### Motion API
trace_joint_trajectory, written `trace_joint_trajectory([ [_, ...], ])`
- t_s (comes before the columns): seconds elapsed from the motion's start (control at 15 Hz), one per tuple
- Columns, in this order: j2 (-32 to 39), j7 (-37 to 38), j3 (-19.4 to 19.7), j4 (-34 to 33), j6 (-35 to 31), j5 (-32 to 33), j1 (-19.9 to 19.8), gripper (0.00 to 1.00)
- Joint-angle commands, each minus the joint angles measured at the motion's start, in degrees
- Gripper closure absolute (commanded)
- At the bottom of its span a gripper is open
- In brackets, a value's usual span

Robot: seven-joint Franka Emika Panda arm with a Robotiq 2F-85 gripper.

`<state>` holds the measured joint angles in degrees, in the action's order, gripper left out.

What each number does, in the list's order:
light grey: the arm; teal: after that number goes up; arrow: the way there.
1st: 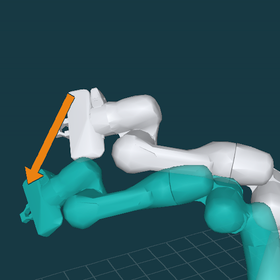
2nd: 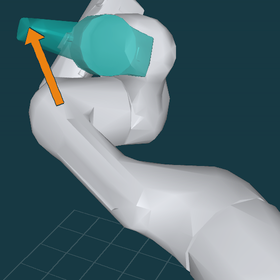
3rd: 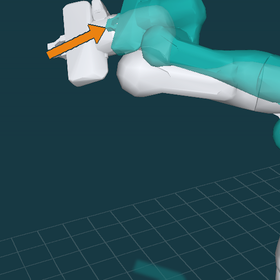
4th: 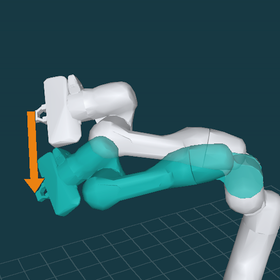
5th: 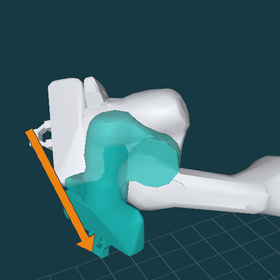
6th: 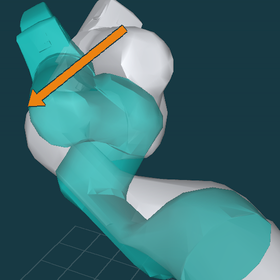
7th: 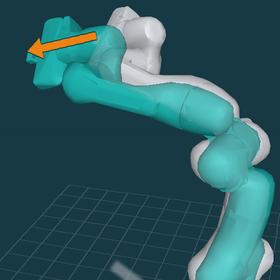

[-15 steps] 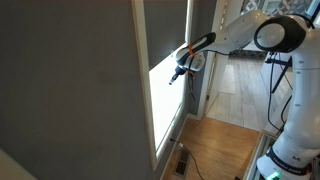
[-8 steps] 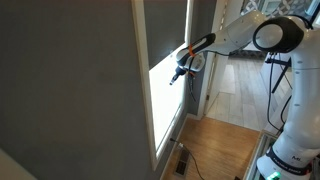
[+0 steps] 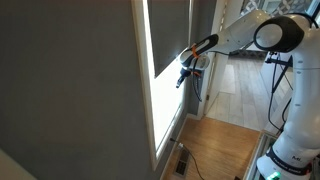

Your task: Pull the blinds downwards

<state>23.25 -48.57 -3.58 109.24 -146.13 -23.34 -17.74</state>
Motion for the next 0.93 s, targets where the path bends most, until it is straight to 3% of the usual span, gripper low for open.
trace_joint_trajectory([
  [0.0, 1.07, -0.14, 0.96, 3.30, -0.06, 1.64, 0.01, 0.96],
  [0.27, 4.34, -3.63, 1.05, 6.30, -5.74, 1.77, -0.83, 0.96],
  [0.47, 8.45, -7.35, -1.09, 7.90, -13.82, 0.41, -2.44, 0.96],
  [0.73, 17.74, -12.32, -9.05, 7.05, -26.65, -0.01, -8.85, 0.96],
  [0.87, 23.16, -12.72, -13.32, 5.86, -31.92, 3.06, -13.15, 0.96],
])
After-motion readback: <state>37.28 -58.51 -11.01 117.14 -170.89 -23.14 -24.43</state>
